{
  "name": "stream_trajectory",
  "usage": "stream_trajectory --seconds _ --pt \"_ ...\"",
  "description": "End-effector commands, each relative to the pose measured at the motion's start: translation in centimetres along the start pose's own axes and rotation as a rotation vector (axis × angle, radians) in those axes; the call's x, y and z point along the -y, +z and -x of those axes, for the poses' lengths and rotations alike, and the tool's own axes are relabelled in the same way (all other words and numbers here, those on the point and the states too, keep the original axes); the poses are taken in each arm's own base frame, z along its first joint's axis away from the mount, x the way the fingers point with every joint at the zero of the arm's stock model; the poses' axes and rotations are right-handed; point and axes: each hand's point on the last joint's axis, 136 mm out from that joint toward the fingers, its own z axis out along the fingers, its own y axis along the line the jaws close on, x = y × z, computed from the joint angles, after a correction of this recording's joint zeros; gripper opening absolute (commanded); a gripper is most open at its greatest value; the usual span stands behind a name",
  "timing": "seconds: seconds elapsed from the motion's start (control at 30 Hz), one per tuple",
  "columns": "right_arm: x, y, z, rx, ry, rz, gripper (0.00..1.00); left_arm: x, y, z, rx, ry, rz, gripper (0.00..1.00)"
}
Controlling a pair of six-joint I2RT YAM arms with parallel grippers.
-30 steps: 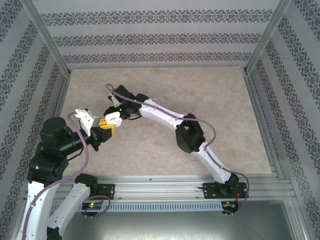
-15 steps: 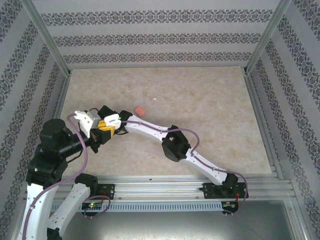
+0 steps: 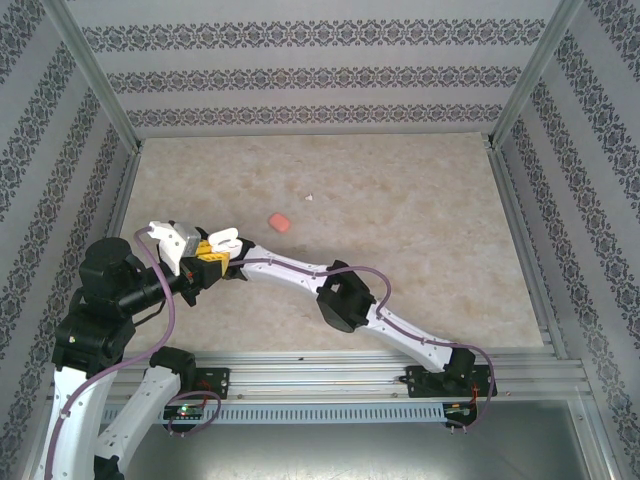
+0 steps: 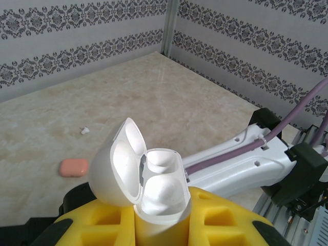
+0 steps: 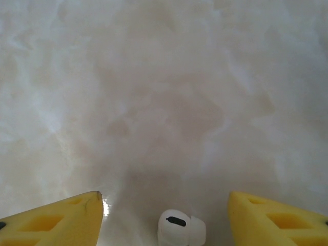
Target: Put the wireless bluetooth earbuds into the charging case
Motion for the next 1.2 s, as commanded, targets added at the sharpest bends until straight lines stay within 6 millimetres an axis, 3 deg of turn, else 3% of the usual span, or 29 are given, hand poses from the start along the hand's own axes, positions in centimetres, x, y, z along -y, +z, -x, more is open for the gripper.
stream_trajectory --seconds 0.0,0.13,0.3,0.53,0.73,0.93,1.17 --pt "0.3 0.8 -0.1 0.012 -0.017 -0.022 0.64 0.1 -0.3 0.4 0.010 -0.009 0.002 0.00" --pt "1.0 0.7 -0.6 -0.018 0.003 -0.025 0.57 0.0 -0.2 0.4 0.008 -0.009 0.002 0.00" --pt "3.3 -0.3 -2.1 -0.097 0.060 -0.073 0.46 -0.1 -0.1 0.6 0.013 -0.012 0.007 0.00" --pt "5.4 -2.8 -5.4 -0.175 0.065 -0.155 0.38 -0.4 0.2 0.6 0.015 -0.022 0.010 0.00" --pt "7.9 -5.1 -6.1 -0.193 0.125 -0.197 0.32 -0.7 0.9 0.8 0.031 -0.048 0.000 0.00" --pt "13.0 -8.0 -7.1 -0.197 0.285 -0.280 0.29 -1.0 1.6 0.9 0.041 -0.069 -0.015 0.00" --pt "20.8 -12.8 -12.8 -0.220 0.593 -0.384 0.29 -1.4 3.5 0.2 0.034 -0.117 -0.069 0.00"
